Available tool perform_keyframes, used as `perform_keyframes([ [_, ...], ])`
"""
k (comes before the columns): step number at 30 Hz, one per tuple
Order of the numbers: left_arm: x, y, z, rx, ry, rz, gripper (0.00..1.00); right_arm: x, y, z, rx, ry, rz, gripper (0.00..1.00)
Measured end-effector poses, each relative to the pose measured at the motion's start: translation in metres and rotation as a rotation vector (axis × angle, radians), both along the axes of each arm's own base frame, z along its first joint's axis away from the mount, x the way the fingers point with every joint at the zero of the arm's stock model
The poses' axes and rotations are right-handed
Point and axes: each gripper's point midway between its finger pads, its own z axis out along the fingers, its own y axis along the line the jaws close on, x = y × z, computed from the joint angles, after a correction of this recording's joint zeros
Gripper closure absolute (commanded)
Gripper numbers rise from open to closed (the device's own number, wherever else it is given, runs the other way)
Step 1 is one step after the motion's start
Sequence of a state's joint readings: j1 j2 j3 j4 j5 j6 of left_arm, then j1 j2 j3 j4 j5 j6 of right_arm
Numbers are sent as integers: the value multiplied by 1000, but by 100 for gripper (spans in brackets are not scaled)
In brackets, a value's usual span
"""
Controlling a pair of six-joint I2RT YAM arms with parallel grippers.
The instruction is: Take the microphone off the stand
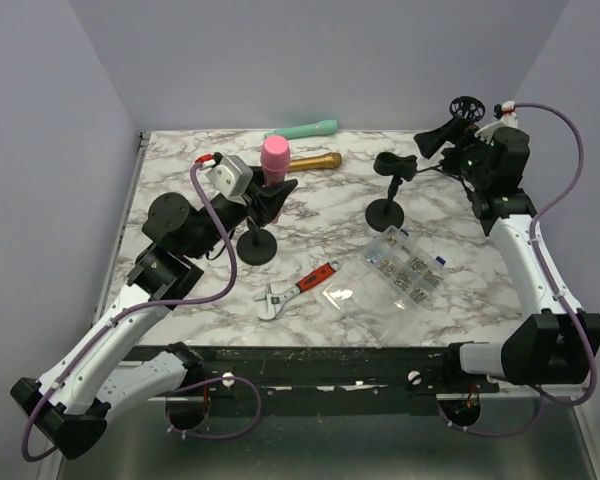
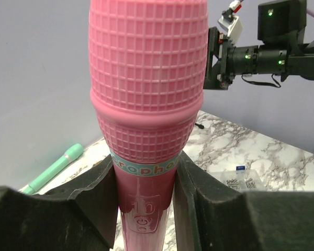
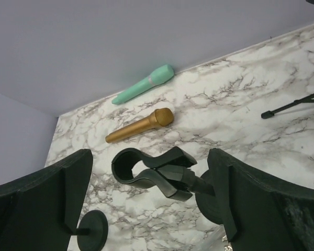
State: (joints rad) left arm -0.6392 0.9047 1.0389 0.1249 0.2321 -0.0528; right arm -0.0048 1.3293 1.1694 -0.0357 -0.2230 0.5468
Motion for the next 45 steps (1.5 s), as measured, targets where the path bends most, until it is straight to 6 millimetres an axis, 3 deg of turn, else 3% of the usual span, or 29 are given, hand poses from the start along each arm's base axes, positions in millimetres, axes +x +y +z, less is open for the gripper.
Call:
perform_keyframes([
  [3, 2, -3, -3, 7, 7, -2, 100, -8, 11, 14, -9, -37, 38, 0],
  [11, 21, -16, -37, 108, 55, 2, 100, -46, 99, 30, -47, -104, 324, 0],
  [13, 26, -18, -48, 146, 68, 4, 100, -56, 105, 33, -46, -114, 343, 0],
  [19, 57, -39, -70, 307, 87, 24, 100, -93, 68, 53, -61, -201, 175, 0],
  [23, 79, -57, -86, 436, 80, 11, 100, -128, 34, 88, -76, -335, 29, 1],
  [28, 112, -76, -112, 621, 33, 2, 100, -159, 13, 124, -92, -465, -53, 0],
  [34, 162, -95, -123, 808, -51, 28, 100, -178, 4, 119, -108, -464, -75, 0],
  [38, 188, -97, -153, 942, -56, 40, 100, -194, -2, 116, -131, -460, -83, 0],
  [45, 226, -87, -226, 1148, 36, 29, 100, -215, -16, 118, -194, -475, -125, 0],
])
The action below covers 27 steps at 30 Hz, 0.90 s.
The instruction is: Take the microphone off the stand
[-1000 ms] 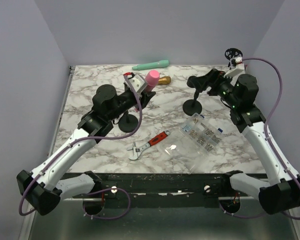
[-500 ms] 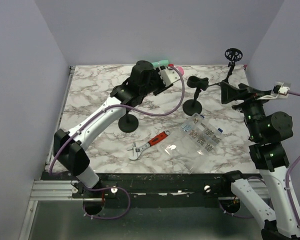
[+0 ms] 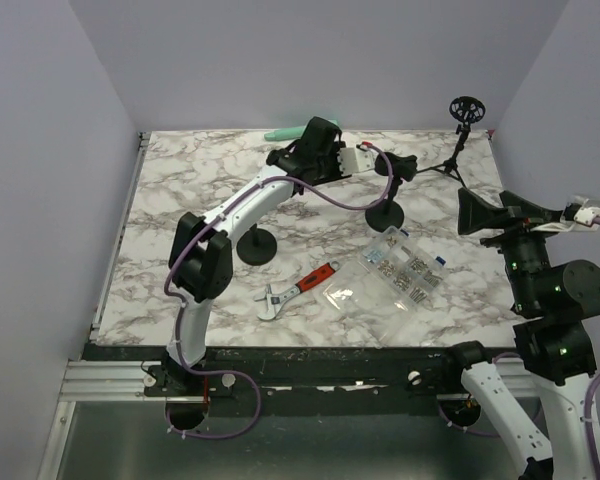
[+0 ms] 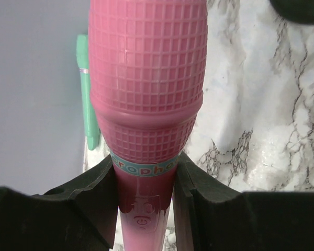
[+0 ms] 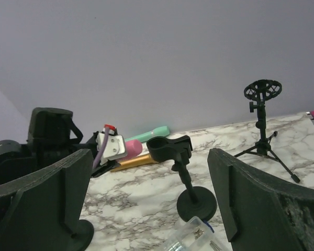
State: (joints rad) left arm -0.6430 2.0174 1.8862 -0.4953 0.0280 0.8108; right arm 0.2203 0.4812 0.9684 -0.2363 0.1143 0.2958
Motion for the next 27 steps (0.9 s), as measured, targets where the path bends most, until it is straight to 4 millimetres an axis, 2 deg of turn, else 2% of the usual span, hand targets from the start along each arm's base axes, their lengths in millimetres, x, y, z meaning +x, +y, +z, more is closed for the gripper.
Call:
perform_keyframes([
  [2, 10, 2, -20, 43, 28, 8, 100, -3, -2, 1, -10, -5, -8, 0],
  [6, 13, 15, -60, 113, 114, 22, 100, -7, -4, 0, -31, -3, -13, 0],
  [12, 17, 25, -102, 178, 187, 30, 95, -9, -5, -7, -44, 20, -15, 0],
  [21, 21, 22, -145, 222, 248, 29, 82, -9, -5, -13, -52, 47, -15, 0],
  [27, 24, 29, -157, 257, 256, 54, 78, -6, -4, -17, -56, 63, -14, 0],
])
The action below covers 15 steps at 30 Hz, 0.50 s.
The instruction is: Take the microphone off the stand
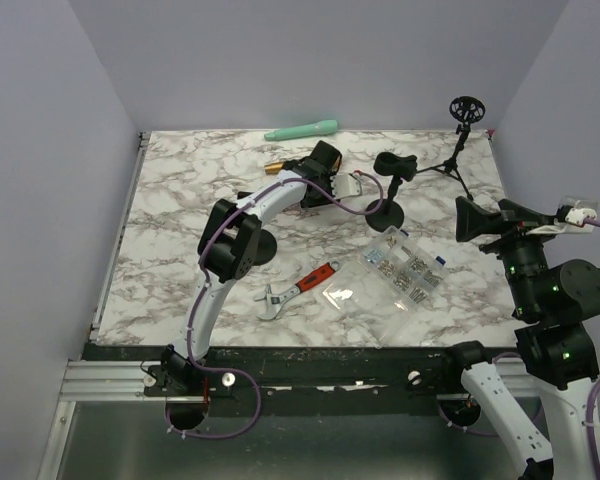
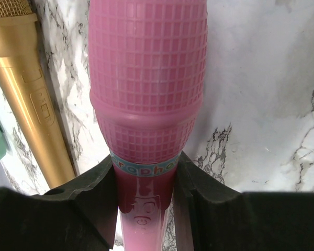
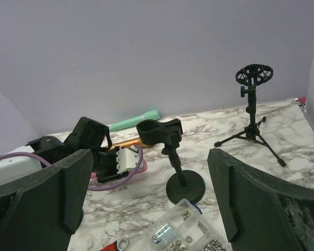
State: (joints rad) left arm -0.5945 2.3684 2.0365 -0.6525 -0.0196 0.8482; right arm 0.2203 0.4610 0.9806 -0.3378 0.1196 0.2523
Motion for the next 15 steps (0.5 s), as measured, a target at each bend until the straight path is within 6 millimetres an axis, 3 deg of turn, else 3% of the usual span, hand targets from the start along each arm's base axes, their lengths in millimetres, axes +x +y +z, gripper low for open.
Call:
perform_keyframes([
  [3, 2, 4, -2, 12, -3, 10, 77, 0, 0, 0, 0, 2, 0, 0],
  [6, 4, 7, -2, 25, -14, 22, 54, 0, 0, 0, 0, 2, 0, 0],
  [7, 5, 7, -1, 27, -21, 27, 51, 0, 0, 0, 0, 2, 0, 0],
  [12, 12, 8, 3, 29, -55, 44, 50, 0, 0, 0, -1, 1, 0, 0],
  [15, 16, 9, 5, 30, -73, 52, 42, 0, 0, 0, -2, 2, 0, 0],
])
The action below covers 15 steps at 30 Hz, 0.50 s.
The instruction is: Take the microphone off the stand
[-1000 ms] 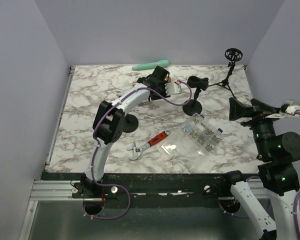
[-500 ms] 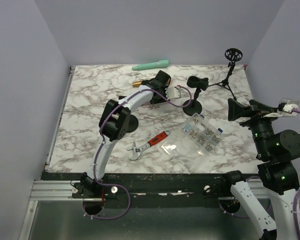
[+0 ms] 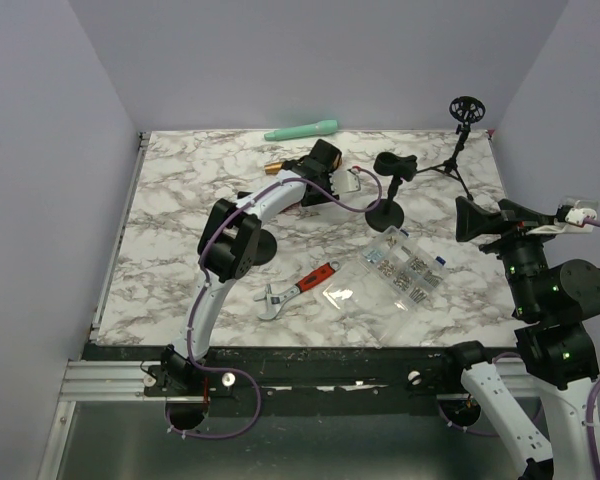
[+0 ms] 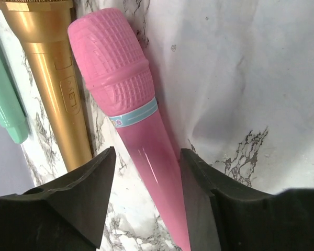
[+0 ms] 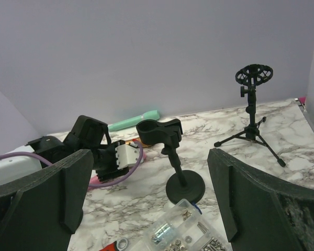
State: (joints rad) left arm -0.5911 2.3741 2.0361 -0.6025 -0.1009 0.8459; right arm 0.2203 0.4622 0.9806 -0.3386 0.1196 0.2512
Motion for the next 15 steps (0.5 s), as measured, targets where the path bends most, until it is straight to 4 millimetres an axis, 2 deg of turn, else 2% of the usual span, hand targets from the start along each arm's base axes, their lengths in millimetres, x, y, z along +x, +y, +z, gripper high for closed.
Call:
perform_keyframes([
  [6, 3, 0, 2, 0, -17, 8, 38, 0, 0, 0, 0, 0, 0, 0],
  [11, 4, 1, 1, 0, -20, 10, 16, 0, 0, 0, 0, 0, 0, 1],
  [13, 3, 1, -1, 1, -15, 13, 2, 0, 0, 0, 0, 0, 0, 1],
  [15, 1, 2, -5, 2, -7, 17, 2, 0, 0, 0, 0, 0, 0, 0],
])
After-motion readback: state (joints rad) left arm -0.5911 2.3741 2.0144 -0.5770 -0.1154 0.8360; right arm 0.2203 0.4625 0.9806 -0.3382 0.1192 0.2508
